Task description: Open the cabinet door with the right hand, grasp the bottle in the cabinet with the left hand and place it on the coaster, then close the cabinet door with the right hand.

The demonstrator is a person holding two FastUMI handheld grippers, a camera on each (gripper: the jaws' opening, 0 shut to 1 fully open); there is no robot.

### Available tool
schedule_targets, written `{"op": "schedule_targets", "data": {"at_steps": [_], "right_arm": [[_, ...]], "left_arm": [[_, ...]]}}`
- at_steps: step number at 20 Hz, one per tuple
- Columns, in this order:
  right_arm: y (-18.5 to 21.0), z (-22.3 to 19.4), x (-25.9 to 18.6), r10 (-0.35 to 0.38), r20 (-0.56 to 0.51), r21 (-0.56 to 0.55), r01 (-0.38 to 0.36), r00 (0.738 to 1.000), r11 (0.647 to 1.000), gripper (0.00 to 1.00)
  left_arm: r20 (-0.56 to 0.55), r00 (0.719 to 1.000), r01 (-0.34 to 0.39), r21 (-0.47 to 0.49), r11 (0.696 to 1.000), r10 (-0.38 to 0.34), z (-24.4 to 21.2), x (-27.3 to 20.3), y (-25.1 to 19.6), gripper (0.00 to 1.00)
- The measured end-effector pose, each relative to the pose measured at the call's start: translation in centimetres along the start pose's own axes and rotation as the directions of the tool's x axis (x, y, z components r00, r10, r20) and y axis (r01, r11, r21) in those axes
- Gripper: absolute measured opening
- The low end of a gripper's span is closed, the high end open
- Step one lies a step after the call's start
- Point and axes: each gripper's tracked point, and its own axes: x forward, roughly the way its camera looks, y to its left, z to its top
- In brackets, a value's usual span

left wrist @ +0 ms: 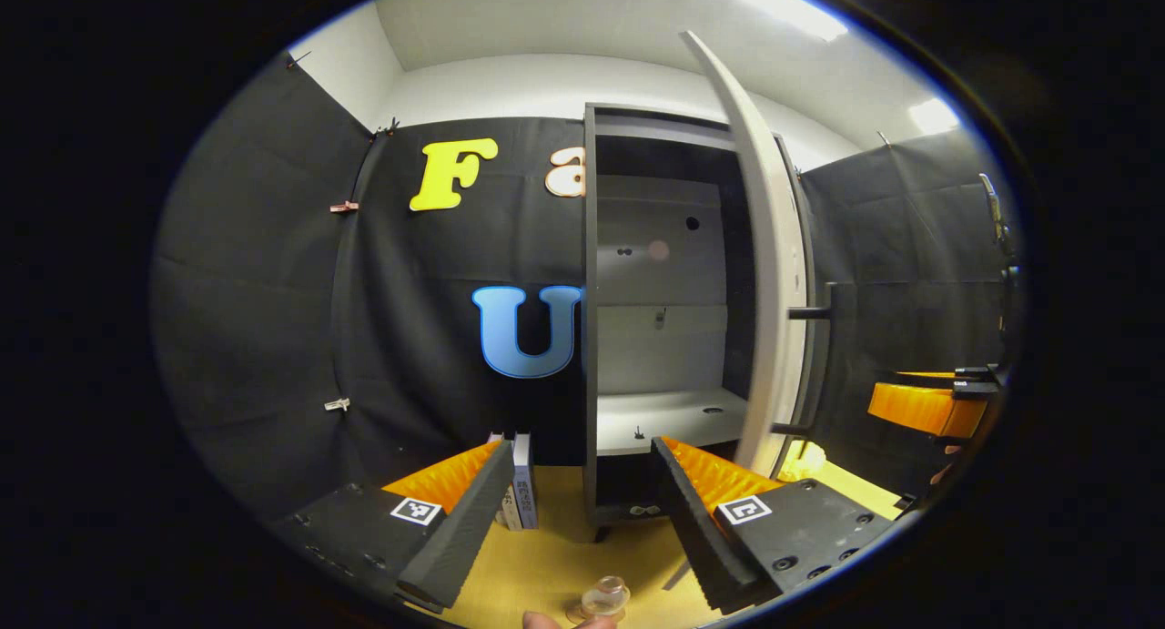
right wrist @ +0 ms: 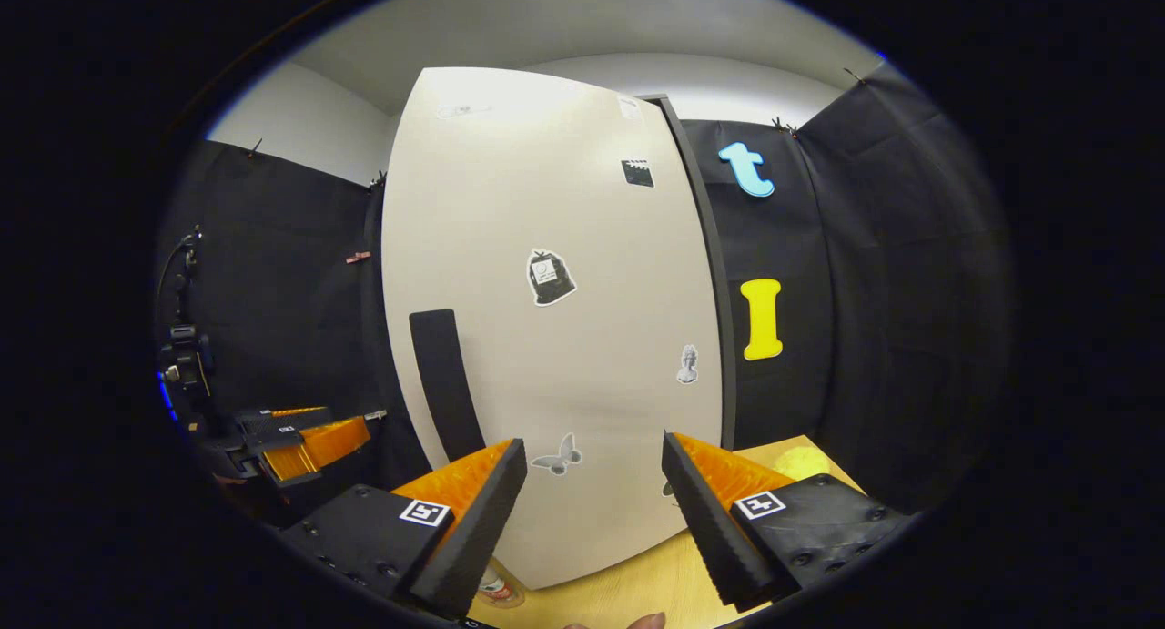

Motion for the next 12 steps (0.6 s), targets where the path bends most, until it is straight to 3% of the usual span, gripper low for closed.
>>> {"op": "schedule_targets", "data": {"at_steps": [12], "right_arm": [[-1.2, 0.3, -1.7, -0.057, 0.022, -0.058, 0.058, 0.998, 0.997, 0.98]], "left_arm": [[0.001, 1.000, 0.023, -0.003, 1.000, -0.023, 0.0, -0.3, -1.5, 0.95]]}}
